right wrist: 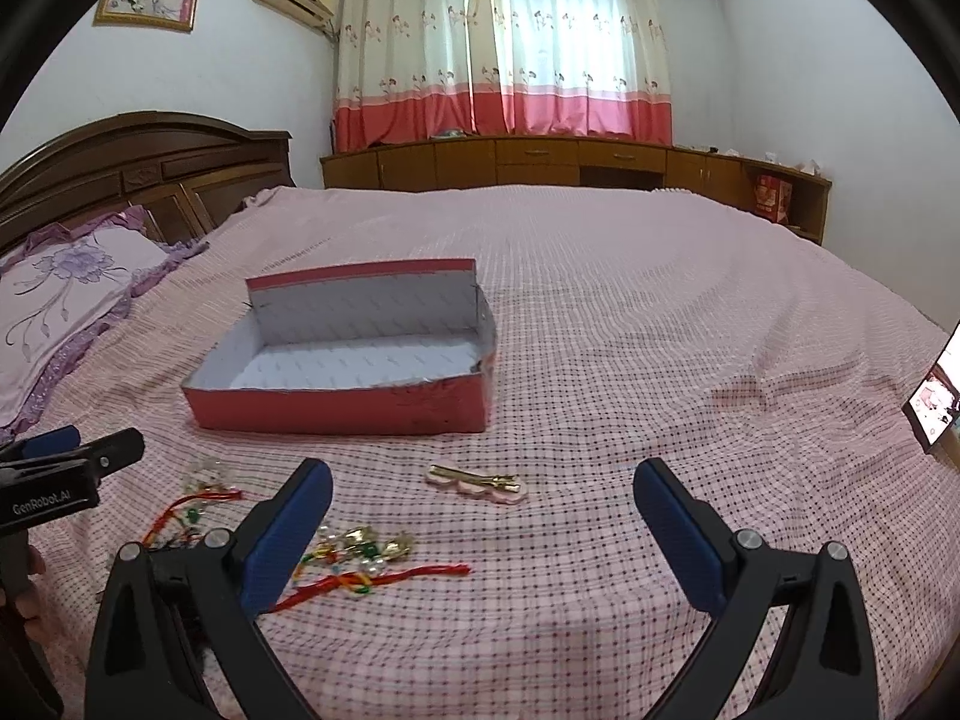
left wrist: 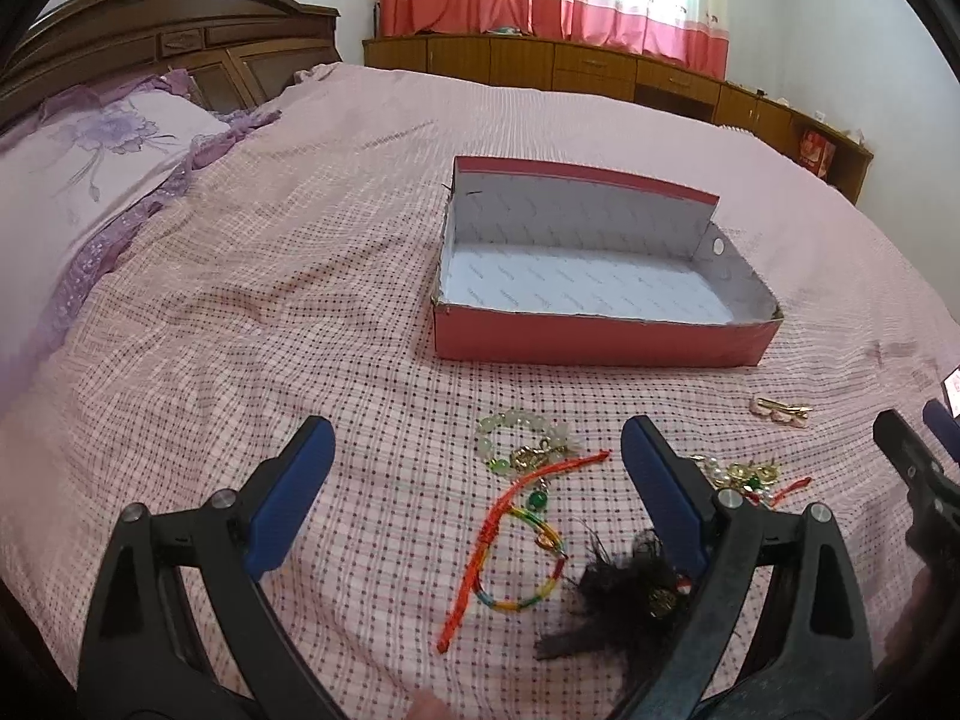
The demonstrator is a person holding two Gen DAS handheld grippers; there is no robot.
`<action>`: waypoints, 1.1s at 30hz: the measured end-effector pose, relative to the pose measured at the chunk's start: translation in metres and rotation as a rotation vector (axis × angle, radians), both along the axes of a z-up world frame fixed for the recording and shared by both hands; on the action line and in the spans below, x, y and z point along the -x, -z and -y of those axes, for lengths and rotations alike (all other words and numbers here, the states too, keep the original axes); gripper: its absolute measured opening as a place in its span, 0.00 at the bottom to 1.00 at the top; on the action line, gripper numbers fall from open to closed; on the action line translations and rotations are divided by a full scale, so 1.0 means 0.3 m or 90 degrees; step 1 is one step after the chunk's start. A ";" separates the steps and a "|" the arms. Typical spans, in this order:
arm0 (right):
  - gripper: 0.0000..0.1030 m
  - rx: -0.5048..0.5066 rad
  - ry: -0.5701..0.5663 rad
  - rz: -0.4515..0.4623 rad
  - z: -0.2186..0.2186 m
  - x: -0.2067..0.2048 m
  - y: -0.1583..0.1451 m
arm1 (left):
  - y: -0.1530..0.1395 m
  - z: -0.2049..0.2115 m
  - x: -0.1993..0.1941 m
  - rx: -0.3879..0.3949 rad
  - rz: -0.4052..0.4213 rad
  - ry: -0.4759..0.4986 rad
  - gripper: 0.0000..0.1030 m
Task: Organize jewelry
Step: 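Move right tool to the gold hair clip while left tool approaches the green bead bracelet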
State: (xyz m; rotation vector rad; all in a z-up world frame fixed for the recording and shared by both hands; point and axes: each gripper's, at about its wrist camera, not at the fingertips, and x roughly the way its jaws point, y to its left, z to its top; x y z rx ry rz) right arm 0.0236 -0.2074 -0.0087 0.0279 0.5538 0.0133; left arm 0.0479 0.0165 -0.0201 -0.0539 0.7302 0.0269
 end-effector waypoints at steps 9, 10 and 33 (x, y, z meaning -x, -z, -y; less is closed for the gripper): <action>0.98 -0.002 0.002 -0.062 0.055 -0.140 0.072 | 0.078 -0.002 -0.104 -0.004 -0.058 0.033 0.83; 0.98 -0.001 -0.001 -0.070 0.057 -0.153 0.079 | 0.088 -0.003 -0.111 -0.005 -0.063 0.033 0.82; 0.57 0.004 -0.056 -0.201 0.041 -0.345 0.247 | 0.227 0.007 -0.208 -0.014 -0.146 0.072 0.42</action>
